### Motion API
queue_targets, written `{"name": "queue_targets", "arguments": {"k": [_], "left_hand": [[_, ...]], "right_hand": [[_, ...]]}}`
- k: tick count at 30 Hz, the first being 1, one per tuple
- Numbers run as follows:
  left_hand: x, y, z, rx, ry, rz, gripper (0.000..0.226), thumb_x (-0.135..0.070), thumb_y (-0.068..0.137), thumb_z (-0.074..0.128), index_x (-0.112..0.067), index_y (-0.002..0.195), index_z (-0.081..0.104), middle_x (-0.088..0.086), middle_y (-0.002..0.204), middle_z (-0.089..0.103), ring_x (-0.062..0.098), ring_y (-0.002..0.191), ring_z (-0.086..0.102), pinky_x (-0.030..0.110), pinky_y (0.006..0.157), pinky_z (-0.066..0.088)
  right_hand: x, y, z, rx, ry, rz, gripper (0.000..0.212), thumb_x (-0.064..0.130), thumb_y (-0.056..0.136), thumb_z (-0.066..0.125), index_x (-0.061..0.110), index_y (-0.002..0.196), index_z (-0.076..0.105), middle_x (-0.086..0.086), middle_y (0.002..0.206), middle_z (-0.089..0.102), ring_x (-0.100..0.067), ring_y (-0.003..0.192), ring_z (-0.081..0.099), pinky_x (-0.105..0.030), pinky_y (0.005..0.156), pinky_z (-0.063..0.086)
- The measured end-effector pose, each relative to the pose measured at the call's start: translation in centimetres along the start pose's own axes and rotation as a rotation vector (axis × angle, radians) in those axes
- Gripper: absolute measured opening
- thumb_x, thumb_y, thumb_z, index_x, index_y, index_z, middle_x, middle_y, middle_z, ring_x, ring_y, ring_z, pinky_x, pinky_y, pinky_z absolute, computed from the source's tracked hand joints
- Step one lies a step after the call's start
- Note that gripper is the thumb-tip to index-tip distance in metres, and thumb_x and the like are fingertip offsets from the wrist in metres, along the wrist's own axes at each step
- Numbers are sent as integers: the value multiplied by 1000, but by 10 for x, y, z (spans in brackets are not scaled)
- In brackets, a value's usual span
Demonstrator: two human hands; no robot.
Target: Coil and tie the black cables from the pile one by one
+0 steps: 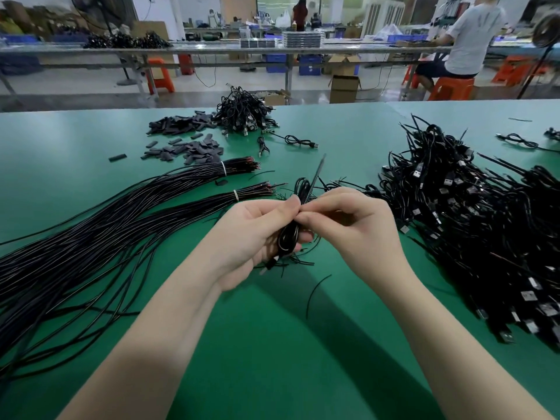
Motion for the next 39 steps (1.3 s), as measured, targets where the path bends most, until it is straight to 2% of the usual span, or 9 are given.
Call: {"name": "queue_targets", "arguments": {"k": [3,7,13,19,22,26,31,34,39], "left_hand": [[12,0,5,28,-106,-86,30,-40,70,68,-14,78,80,7,73,73,8,61,69,17,51,54],[40,3,8,-30,-129,-211,46,-55,60,69,-14,80,77,4,75,73,7,60,66,17,53,52],[59,9,-10,-307,93,-105,33,-45,98,49,-21,107,70,-7,94,74,8,84,72,21,71,57],[30,-1,-57,-516,387,180,28,-11,94,56,-37,94,67,-16,89,71,-2,81,67,28,80,56],[30,-4,-76,-562,515,187,29,-11,94,55,-37,90,69,-7,77,72,15,62,61,31,60,53],[23,-7,-111,-617,752,197,26,-12,93,53,-30,102,70,-6,75,67,6,40,41,16,39,33],[13,3,-175,-673,1218,35,35,-17,93,51,-20,127,62,9,124,57,24,81,62,35,68,52],[20,5,-210,-675,1492,-137,38,-22,98,50,-16,134,55,12,132,52,34,114,52,44,86,47],[22,-2,-235,-697,1545,-142,23,-33,95,60,-19,109,72,5,107,66,28,96,62,33,66,48]], "right_hand": [[-33,-6,10,57,291,265,25,23,74,78,29,95,67,4,78,62,-13,72,59,-29,74,51],[-39,-14,28,313,201,320,11,18,94,59,17,90,69,-1,73,68,-20,73,63,-36,78,54],[-41,-2,-42,-243,426,491,18,24,101,48,17,94,62,3,74,69,-13,69,67,-31,72,57],[27,11,-222,-539,-1209,120,33,30,100,38,9,116,58,-25,108,55,-43,85,54,-42,70,40],[-22,-6,-285,-455,-1389,446,53,38,99,31,-3,130,45,-35,124,47,-53,104,49,-56,88,41],[-77,-28,-307,-267,-1289,747,88,62,94,26,-6,148,19,-33,151,23,-46,139,22,-54,114,20],[-22,-12,-253,-475,-1270,301,68,50,93,31,2,141,39,-30,147,35,-45,139,26,-63,112,14],[-7,-17,-150,-300,-1090,-40,45,36,95,47,3,126,57,-23,130,55,-41,128,42,-53,110,26],[-87,-54,-28,97,-787,239,38,32,95,56,11,127,59,-6,131,55,-27,134,38,-39,113,29]]}}
Point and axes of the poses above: each hand's wrist, its own y-axis towards the middle knuckle, its own z-axis out of the palm, x = y × z, the point moved 10 cm from there along y, towards the middle knuckle
